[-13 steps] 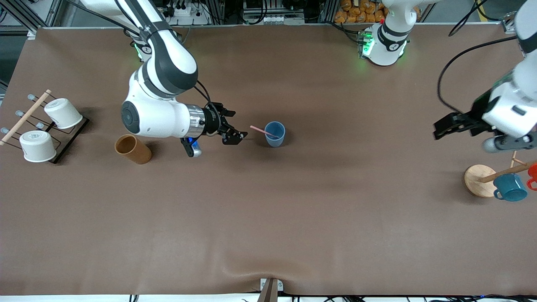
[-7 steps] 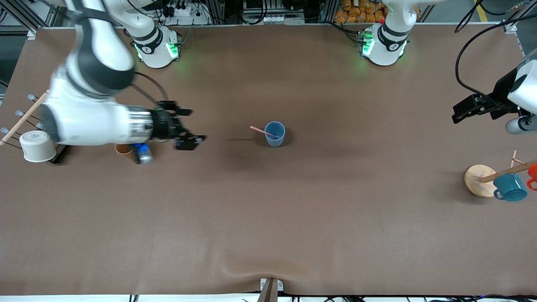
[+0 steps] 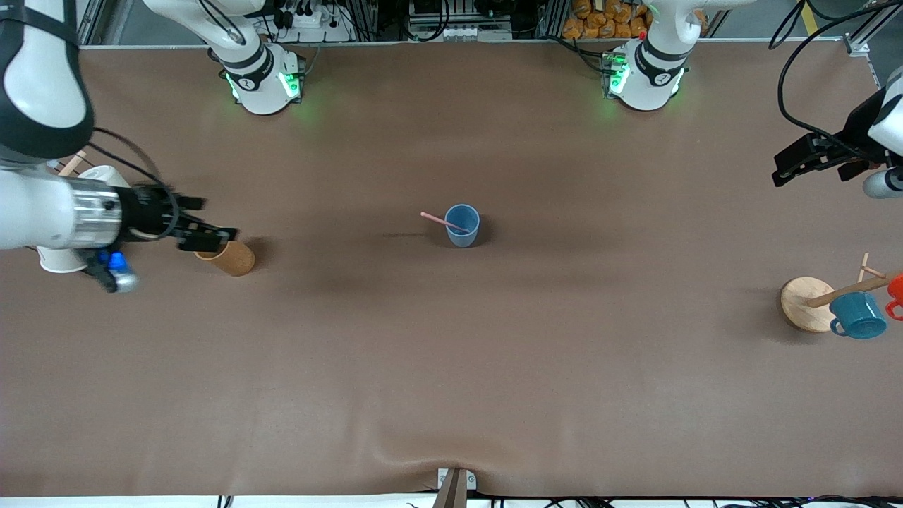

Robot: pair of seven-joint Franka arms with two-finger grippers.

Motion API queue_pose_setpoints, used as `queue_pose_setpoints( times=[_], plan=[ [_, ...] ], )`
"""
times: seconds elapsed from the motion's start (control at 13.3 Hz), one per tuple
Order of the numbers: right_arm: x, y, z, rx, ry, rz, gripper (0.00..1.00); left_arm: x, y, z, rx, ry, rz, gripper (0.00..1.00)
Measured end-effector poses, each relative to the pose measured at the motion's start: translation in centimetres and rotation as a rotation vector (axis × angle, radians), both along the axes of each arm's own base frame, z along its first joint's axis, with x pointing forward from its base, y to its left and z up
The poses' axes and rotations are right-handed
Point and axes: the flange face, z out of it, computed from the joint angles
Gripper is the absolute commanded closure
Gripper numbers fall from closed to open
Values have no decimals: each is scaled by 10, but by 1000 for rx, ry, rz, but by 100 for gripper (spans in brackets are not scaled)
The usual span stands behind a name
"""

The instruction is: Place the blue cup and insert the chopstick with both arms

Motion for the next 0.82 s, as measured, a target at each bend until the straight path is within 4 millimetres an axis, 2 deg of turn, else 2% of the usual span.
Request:
queue_pose_setpoints(
  times=[0.3, 0.45, 0.53, 0.67, 0.82],
  plan=[
    [2, -54, 16, -84, -146, 402, 0, -5, -2, 5, 0, 1, -6, 0],
    [-8, -87, 40, -71, -202, 497, 0, -6, -2, 5, 1, 3, -7, 0],
    [-17, -97, 54, -68, -218, 508, 0, -6, -3, 5, 1, 4, -8, 0],
    [-42, -99, 77, -72, -238, 517, 0, -6, -4, 5, 1, 5, -11, 0],
    [-68, -95, 85, -78, -241, 511, 0, -6, -5, 5, 1, 5, -13, 0]
  ],
)
